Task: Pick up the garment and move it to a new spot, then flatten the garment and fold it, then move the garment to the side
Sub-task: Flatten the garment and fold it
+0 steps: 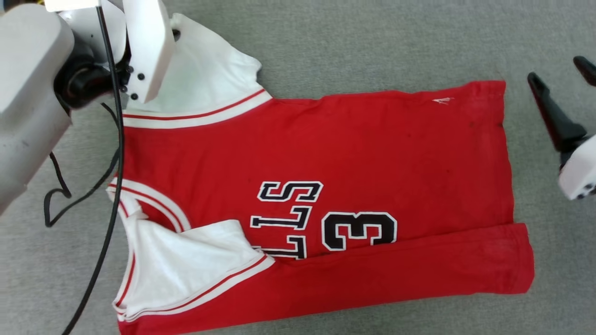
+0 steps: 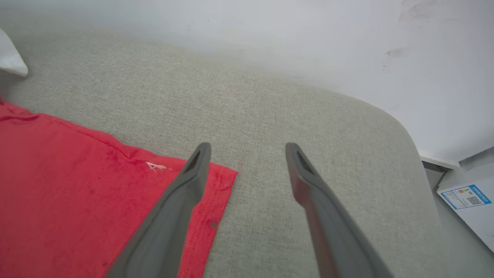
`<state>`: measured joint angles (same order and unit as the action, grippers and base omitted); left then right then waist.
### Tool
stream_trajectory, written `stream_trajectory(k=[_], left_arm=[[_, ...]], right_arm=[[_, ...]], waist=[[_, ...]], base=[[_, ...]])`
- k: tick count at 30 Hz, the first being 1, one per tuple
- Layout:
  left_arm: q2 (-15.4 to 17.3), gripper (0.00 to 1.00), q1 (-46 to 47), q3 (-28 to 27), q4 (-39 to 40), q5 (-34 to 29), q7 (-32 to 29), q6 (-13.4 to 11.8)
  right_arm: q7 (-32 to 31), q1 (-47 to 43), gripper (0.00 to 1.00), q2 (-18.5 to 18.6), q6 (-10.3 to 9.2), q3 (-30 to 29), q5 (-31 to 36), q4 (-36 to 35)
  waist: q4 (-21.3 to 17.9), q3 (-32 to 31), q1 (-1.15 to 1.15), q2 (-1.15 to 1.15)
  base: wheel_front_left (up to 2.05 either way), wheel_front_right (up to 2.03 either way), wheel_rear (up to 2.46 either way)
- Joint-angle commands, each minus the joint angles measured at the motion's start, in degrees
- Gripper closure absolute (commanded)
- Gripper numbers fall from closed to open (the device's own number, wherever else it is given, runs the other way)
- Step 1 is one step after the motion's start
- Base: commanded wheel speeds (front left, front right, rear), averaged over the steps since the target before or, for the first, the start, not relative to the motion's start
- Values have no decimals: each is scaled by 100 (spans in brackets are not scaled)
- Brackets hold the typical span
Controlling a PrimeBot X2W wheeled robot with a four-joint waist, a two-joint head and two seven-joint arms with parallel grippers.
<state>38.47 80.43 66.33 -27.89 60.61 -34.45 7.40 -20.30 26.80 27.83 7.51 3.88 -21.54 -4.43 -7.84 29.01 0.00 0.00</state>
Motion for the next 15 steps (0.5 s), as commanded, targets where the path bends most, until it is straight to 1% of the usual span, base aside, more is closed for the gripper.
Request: stream_trajectory(k=[1,5,9,12,15], left_arm=[[-4,100,-102,26,44,25,51,1],[34,100,-159,115,300,21,210,2],[65,100,-110,178,528,-36,352,3],[50,100,-34,207,683,-47,437,3],[16,100,5,228,791,-39,494,3]], right_arm=[[-183,134,0,62,-5,53,-112,62],[-1329,594,0,554,-5,471,-647,349],[-2344,994,0,857,-5,901,-1092,621],[-2764,1244,0,935,-5,1091,-1220,868],[-2976,1480,0,974,-5,1254,-1175,1140]], waist=[[103,-87,0,0],[249,-134,0,0],[361,-119,0,0],[454,-58,0,0],[534,19,0,0]], base=[[0,0,0],[0,0,0],[0,0,0],[0,0,0],[0,0,0]])
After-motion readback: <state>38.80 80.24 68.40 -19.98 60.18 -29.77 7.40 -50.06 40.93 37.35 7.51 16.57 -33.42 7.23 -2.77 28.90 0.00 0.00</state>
